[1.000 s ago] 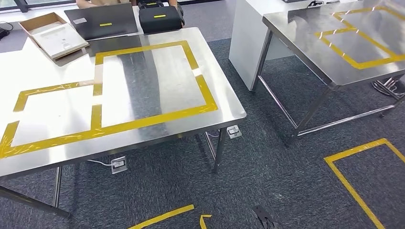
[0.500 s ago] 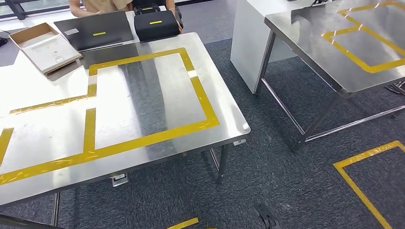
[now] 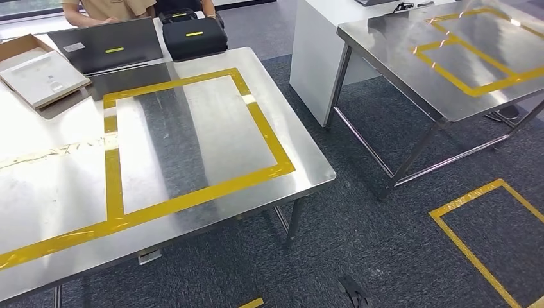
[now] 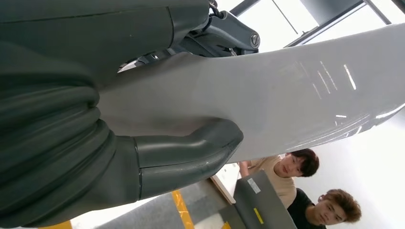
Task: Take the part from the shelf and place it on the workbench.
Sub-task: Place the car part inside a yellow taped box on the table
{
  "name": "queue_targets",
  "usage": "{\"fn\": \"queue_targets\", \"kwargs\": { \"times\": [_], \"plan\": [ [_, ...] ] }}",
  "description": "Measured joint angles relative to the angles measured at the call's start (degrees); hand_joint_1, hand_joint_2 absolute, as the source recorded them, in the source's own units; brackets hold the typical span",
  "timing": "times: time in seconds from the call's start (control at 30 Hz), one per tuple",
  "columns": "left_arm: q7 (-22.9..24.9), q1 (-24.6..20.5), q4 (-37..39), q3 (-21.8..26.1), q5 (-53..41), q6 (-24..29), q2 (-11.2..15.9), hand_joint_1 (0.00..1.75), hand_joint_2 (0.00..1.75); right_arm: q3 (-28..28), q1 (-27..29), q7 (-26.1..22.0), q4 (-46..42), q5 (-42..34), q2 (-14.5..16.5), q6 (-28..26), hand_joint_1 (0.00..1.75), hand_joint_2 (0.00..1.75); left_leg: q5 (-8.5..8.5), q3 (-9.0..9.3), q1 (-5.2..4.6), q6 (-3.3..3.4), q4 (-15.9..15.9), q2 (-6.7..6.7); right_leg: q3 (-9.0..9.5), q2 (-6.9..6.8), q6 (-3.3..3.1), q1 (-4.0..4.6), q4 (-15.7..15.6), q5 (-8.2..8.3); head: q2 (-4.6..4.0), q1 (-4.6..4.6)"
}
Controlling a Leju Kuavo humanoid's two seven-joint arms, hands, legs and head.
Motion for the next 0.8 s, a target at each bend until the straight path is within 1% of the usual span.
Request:
{"fn": "queue_targets", "kwargs": {
  "times": [0.03,0.07,0.1,0.13,0.17,0.2,0.23,0.27,0.3,0.33,0.37,0.4,0.43,0.47,0.5,0.53,0.57,0.6,0.63,0.67,0.7,0.8],
  "plan": [
    [0.02,-0.01,0.01,0.00,0.00,-0.01,-0.02,1.75,1.75,-0.03,0.01,0.01,-0.01,0.01,-0.01,0.00,0.00,1.75,-0.20,0.31,-0.11,-0.02,0.00,0.44,1.56,-0.94,-0.49,0.25,-3.86,2.50,0.00,0.01],
    [0.03,-0.04,0.02,0.00,0.00,-0.02,-0.02,1.75,1.75,-0.06,-0.05,0.00,-0.01,0.04,-0.01,0.00,0.00,1.75,-0.42,0.58,-0.31,-0.13,0.07,0.88,3.15,-2.29,-1.00,0.64,-7.76,4.36,0.00,0.01],
    [0.05,-0.08,0.04,0.00,0.00,-0.05,-0.01,1.75,1.75,-0.10,-0.15,-0.02,0.00,0.08,-0.01,0.01,0.00,1.75,-0.59,0.78,-0.45,-0.31,0.09,1.28,4.34,-3.40,-1.43,0.98,-10.72,5.60,0.00,0.00],
    [0.08,-0.11,0.07,0.00,0.00,-0.13,0.01,1.75,1.75,-0.13,-0.23,-0.04,-0.01,0.13,-0.01,0.01,0.00,1.75,-0.71,0.91,-0.53,-0.55,0.09,1.70,4.93,-4.15,-1.74,1.26,-12.38,6.07,0.00,-0.01],
    [0.12,-0.13,0.10,0.00,0.00,-0.27,0.03,1.75,1.75,-0.15,-0.27,-0.08,0.00,0.19,-0.01,0.01,0.00,1.75,-0.80,1.04,-0.61,-0.83,0.04,2.17,4.97,-4.09,-1.90,1.41,-12.84,6.00,0.00,-0.01],
    [0.16,-0.15,0.12,0.00,0.00,-0.42,0.09,1.75,1.75,-0.16,-0.26,-0.11,-0.01,0.24,-0.02,0.01,0.00,1.75,-0.87,1.21,-0.62,-1.11,-0.09,2.63,5.06,-3.49,-2.07,1.33,-13.00,6.17,0.00,0.01],
    [0.20,-0.16,0.17,0.00,0.00,-0.58,0.17,1.75,1.75,-0.17,-0.20,-0.14,-0.01,0.28,-0.02,0.01,0.00,1.75,-1.04,1.36,-0.58,-1.44,-0.05,2.54,5.29,-3.01,-2.26,1.17,-13.27,6.37,0.00,-0.01],
    [0.23,-0.20,0.24,0.01,0.00,-0.74,0.30,1.75,1.75,-0.18,-0.15,-0.16,-0.01,0.34,-0.01,0.00,0.00,1.75,-1.56,1.34,-0.51,-1.80,0.45,1.78,5.57,-2.55,-2.47,0.96,-13.56,6.58,0.00,-0.04],
    [0.28,-0.24,0.35,0.01,0.00,-0.82,0.45,1.75,1.75,-0.18,-0.15,-0.17,-0.02,0.38,-0.01,0.00,0.00,1.75,-2.56,0.86,-0.41,-2.16,1.86,0.61,5.86,-2.15,-2.65,0.69,-13.84,6.81,0.00,-0.09],
    [0.32,-0.26,0.56,0.02,0.01,-0.93,0.61,1.75,1.75,-0.18,-0.16,-0.17,-0.02,0.41,0.00,0.00,0.00,1.75,-4.05,-0.23,-0.22,-2.50,4.44,-0.72,6.00,-1.75,-2.75,0.50,-13.98,6.95,0.00,-0.14],
    [0.37,-0.27,0.83,0.02,0.01,-1.04,0.74,1.75,1.75,-0.18,-0.18,-0.19,-0.02,0.46,0.00,0.00,0.00,1.75,-5.74,-1.77,-0.09,-2.78,7.86,-1.59,6.02,-1.33,-2.83,0.39,-13.98,6.99,0.00,-0.17],
    [0.45,-0.23,1.20,0.02,0.01,-1.11,0.82,1.75,1.75,-0.18,-0.20,-0.26,-0.02,0.51,0.00,0.00,0.00,1.75,-7.07,-3.39,0.02,-2.99,11.24,-1.92,6.01,-0.93,-2.88,0.33,-13.94,7.01,0.00,-0.17],
    [0.56,-0.15,1.61,0.02,-0.05,-1.18,0.88,1.75,1.75,-0.18,-0.17,-0.43,-0.02,0.57,0.00,0.00,0.00,1.75,-7.55,-4.53,0.15,-3.15,13.48,-2.01,6.02,-0.56,-2.88,0.29,-13.90,6.99,0.00,-0.16],
    [0.71,-0.08,1.98,0.02,-0.23,-1.22,0.92,1.75,1.75,-0.18,-0.12,-0.65,-0.01,0.62,0.00,0.00,0.00,1.75,-6.97,-4.79,0.25,-3.25,13.80,-2.02,6.04,-0.24,-2.85,0.24,-13.83,6.96,0.00,-0.15],
    [0.88,-0.02,2.34,0.02,-0.55,-1.23,1.03,1.75,1.75,-0.18,-0.07,-0.85,-0.01,0.66,-0.01,0.00,0.00,1.75,-5.47,-4.04,0.35,-3.30,12.05,-2.01,6.07,0.06,-2.77,0.16,-13.75,6.89,0.00,-0.15],
    [1.11,0.00,2.65,0.02,-1.06,-1.19,1.21,1.75,1.75,-0.18,-0.02,-1.00,-0.01,0.70,-0.01,0.00,0.00,1.75,-3.45,-2.44,0.42,-3.32,8.63,-2.03,6.12,0.32,-2.61,0.06,-13.63,6.79,0.00,-0.15],
    [1.34,-0.08,3.15,0.01,-1.98,-0.96,1.41,1.75,1.75,-0.18,0.01,-1.04,-0.01,0.76,-0.02,0.00,0.00,1.75,-2.04,-0.67,0.42,-3.31,5.00,-2.12,6.13,0.54,-2.36,0.03,-13.51,6.66,0.00,-0.17],
    [1.65,-0.29,3.84,-0.04,-3.38,-0.39,1.66,1.75,1.75,-0.18,0.02,-1.03,-0.01,0.83,-0.03,0.00,0.00,1.75,-1.08,0.80,0.38,-3.11,2.01,-2.22,6.06,0.74,-2.06,0.05,-13.36,6.55,0.00,-0.19],
    [2.02,-0.83,5.02,-0.14,-5.56,0.75,1.94,1.75,1.75,-0.18,0.05,-1.06,-0.02,0.94,-0.04,-0.01,0.00,1.75,-0.69,1.68,0.33,-2.83,0.12,-2.32,5.95,0.86,-1.73,0.09,-13.30,6.52,0.00,-0.18],
    [2.44,-1.85,7.18,-0.42,-8.70,2.62,2.23,1.75,1.75,-0.18,0.07,-1.15,-0.02,1.11,-0.04,-0.01,0.00,1.75,-0.80,1.92,0.29,-2.54,-0.56,-2.43,5.81,0.91,-1.57,0.20,-13.25,6.49,0.00,-0.16],
    [2.85,-3.26,9.87,-0.80,-12.06,4.79,2.61,1.75,1.75,-0.18,0.09,-1.31,-0.01,1.28,-0.04,0.00,0.00,1.75,-0.61,1.89,0.27,-2.27,-0.75,-2.50,5.71,0.91,-1.77,0.29,-13.27,6.55,0.00,-0.11],
    [2.11,-9.14,20.56,-2.31,-19.65,10.29,3.60,1.75,1.75,-0.18,0.02,-2.00,0.01,1.56,-0.03,0.06,0.00,1.75,-0.42,1.85,0.21,-1.95,-0.88,-2.68,5.82,0.79,-2.58,0.42,-13.59,6.73,0.00,-0.05]
  ]
}}
